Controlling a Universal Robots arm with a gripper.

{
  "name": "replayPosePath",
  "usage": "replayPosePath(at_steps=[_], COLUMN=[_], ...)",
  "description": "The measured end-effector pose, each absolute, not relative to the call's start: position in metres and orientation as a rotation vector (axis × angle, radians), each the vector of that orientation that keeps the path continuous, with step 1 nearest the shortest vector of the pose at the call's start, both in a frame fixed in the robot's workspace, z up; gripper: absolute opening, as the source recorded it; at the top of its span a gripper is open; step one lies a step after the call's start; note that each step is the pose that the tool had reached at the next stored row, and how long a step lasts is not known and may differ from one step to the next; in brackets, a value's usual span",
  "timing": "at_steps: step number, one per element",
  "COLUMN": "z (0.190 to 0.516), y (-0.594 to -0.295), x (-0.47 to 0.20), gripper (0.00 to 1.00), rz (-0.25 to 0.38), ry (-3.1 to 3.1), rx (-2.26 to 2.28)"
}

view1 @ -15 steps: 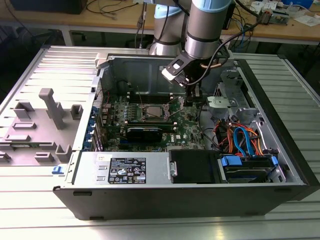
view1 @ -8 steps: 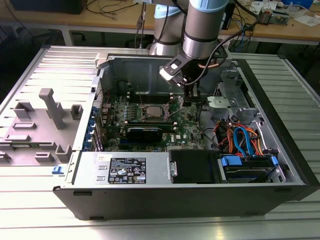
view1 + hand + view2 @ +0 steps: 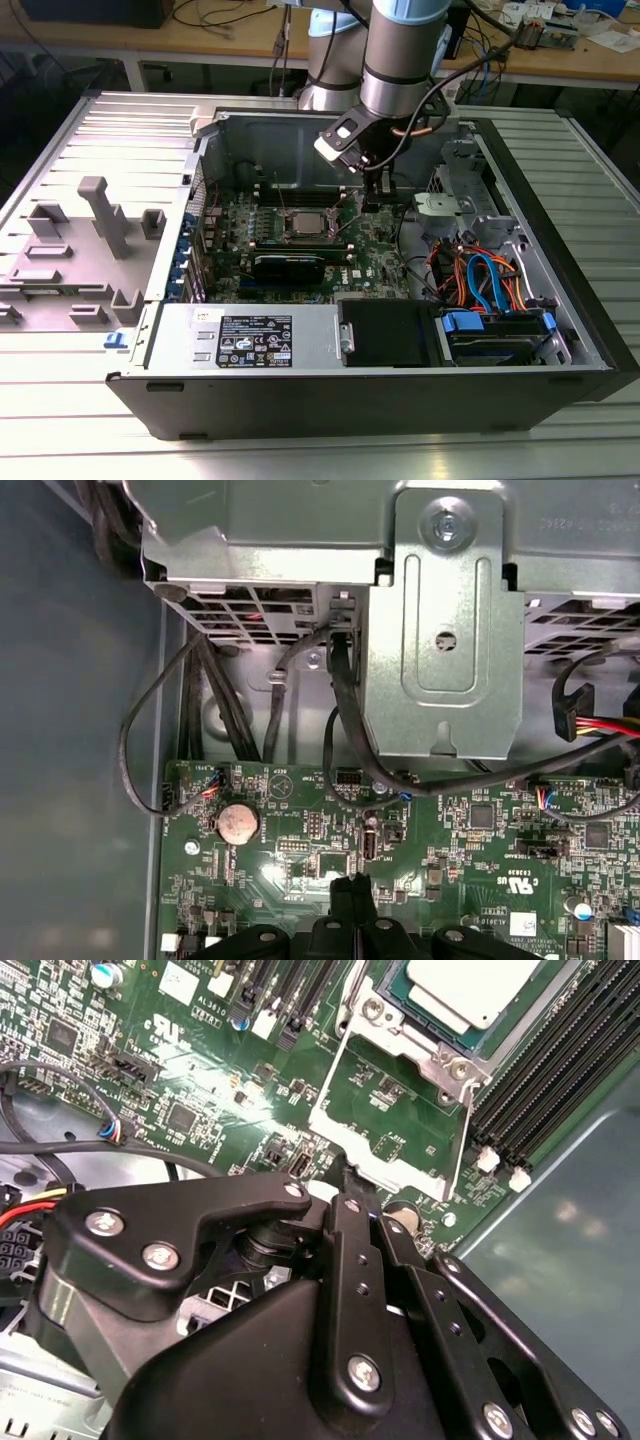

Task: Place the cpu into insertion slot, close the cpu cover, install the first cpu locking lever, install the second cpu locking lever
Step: 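Close the cpu cover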

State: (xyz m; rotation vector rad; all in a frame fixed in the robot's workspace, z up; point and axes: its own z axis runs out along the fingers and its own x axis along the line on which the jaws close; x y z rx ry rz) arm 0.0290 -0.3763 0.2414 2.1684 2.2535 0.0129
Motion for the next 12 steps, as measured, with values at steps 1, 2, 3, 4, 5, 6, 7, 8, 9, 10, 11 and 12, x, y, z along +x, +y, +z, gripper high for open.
replayPosePath(at_steps=[1, 2, 3, 4, 5, 6, 7, 8, 9, 10, 11, 12], z=[0.2414, 0.2415, 0.2415, 0.2415, 0.2415, 0.2415, 0.2415, 0.2415, 0.2415, 0.2416, 0.2419, 0.243], y=[-0.3763, -0.3763, -0.3763, -0.3763, -0.3763, -0.3763, -0.3763, -0.3763, -0.3763, -0.3763, -0.3763, -0.3763], x=[0.029, 0.029, 0.0289, 0.0289, 0.0289, 0.0289, 0.0289, 0.0288, 0.0288, 0.0288, 0.0288, 0.0288], gripper=[0.11, 0.11, 0.11, 0.11, 0.11, 0.11, 0.11, 0.11, 0.11, 0.11, 0.11, 0.11], rz=[0.013, 0.013, 0.013, 0.013, 0.013, 0.013, 0.013, 0.013, 0.013, 0.013, 0.013, 0.013], ry=[2.254, 2.254, 2.254, 2.254, 2.254, 2.254, 2.254, 2.254, 2.254, 2.254, 2.253, 2.254], rx=[2.168, 2.168, 2.168, 2.168, 2.168, 2.168, 2.168, 2.168, 2.168, 2.168, 2.168, 2.168])
